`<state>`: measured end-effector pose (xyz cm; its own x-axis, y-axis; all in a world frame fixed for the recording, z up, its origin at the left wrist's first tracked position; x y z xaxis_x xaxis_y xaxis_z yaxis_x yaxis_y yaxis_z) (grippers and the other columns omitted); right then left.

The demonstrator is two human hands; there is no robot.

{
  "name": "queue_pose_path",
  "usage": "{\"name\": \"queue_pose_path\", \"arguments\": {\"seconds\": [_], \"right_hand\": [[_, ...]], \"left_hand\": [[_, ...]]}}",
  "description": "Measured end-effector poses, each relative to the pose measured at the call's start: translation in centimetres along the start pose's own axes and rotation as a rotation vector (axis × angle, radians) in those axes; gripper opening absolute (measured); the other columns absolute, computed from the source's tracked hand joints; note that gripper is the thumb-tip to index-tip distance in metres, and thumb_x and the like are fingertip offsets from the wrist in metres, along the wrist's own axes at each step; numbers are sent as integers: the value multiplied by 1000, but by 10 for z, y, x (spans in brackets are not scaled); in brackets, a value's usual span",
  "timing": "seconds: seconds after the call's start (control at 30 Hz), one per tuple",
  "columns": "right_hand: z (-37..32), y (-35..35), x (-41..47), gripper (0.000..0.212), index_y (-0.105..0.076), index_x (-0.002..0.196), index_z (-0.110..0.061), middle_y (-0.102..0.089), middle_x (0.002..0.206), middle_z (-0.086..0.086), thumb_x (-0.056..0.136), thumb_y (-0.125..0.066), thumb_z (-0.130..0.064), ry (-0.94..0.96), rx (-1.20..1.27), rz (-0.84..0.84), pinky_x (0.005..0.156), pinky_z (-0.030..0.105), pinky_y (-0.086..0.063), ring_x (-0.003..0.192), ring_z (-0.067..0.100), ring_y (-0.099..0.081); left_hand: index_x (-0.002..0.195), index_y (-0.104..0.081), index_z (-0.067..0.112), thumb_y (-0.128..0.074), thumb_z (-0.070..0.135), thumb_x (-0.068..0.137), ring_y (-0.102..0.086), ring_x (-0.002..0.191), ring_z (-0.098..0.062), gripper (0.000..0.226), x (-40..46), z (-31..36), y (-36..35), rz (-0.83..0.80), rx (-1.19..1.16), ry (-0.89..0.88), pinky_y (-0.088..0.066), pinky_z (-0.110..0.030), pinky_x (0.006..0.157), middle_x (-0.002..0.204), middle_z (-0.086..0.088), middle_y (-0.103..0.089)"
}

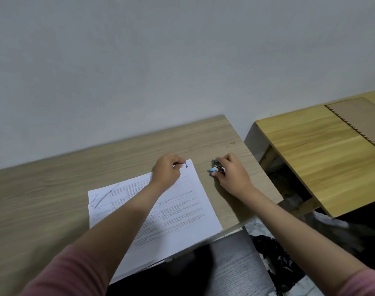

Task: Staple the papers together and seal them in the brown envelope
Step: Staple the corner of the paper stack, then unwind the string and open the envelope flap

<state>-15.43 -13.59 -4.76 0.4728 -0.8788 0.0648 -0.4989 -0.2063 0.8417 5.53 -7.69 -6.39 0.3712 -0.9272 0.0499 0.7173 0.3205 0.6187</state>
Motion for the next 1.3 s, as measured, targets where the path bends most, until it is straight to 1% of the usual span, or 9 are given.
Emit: {"name": "queue_pose_path", "arguments": {"seconds": [0.17,0.3,0.4,0.53,0.67,0.8,1.07,1.2,1.3], "right_hand": [[-2,-7,-5,46,-55,125,-12,-54,108,8,83,-66,-29,-34,-40,74,82,39,-44,103,28,-50],[-10,-7,-13,48,-46,132,-12,-52,128,7,87,-59,-24,-20,-157,119,100,45,-31,119,29,-46],[-34,-7,-21,52,-40,136,-8,-44,141,8,87,-56,-16,17,-179,146,112,55,-16,132,27,-38],[-91,-22,-24,50,-43,133,-3,-45,141,12,84,-54,-10,126,-156,115,110,55,-18,132,29,-40],[-174,-59,-31,52,-35,139,-5,-37,148,10,89,-50,-14,221,-84,27,114,50,-15,138,25,-31],[-280,-112,-48,46,-45,129,0,-52,133,17,85,-53,-10,386,-22,6,104,50,-31,125,34,-47],[-505,-249,-102,52,-42,135,-8,-51,134,14,86,-50,-25,464,120,-224,101,39,-41,120,33,-49],[-576,-308,-120,51,-40,135,-12,-48,134,12,89,-53,-30,323,173,-359,105,40,-39,125,29,-43],[-603,-343,-124,51,-41,134,-15,-49,127,14,88,-56,-32,233,161,-417,98,39,-42,121,32,-45]], "left_hand": [[87,-74,9,-55,-6,84,-60,93,-23,24,-2,-4,-7,17,145,-170,-48,-38,85,96,-1,-70],[101,-73,9,-53,3,91,-57,105,-22,23,-6,-6,-4,-17,152,-163,-44,-29,88,111,-3,-63],[109,-69,6,-51,7,92,-57,110,-23,25,-16,-6,11,-8,114,-172,-47,-37,95,119,-8,-61],[124,-59,10,-53,9,91,-57,114,-23,33,-43,-14,55,81,8,-157,-48,-42,97,124,-6,-58],[135,-46,16,-53,24,89,-53,119,-26,47,-78,-48,131,224,19,-50,-45,-45,99,133,-5,-52],[134,-44,22,-46,40,83,-56,113,-28,54,-128,-104,236,324,115,63,-48,-46,95,133,-3,-51],[133,-48,11,-54,23,93,-50,118,-27,42,-259,-233,448,535,249,243,-44,-38,98,132,-10,-49],[132,-48,9,-57,25,92,-52,120,-29,44,-313,-303,517,597,248,410,-43,-41,101,132,-12,-49],[130,-49,12,-59,35,88,-50,121,-30,49,-341,-346,548,587,302,552,-42,-45,101,131,-12,-51]]}}
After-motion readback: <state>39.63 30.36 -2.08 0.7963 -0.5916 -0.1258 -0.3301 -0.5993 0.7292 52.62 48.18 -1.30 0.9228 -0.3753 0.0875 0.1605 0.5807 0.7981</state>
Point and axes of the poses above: each hand's wrist, its own x-axis towards the middle knuckle, its own y-axis out of the back of the hand, z = x × y, the point moved 3 cm from there along x, towards the middle knuckle
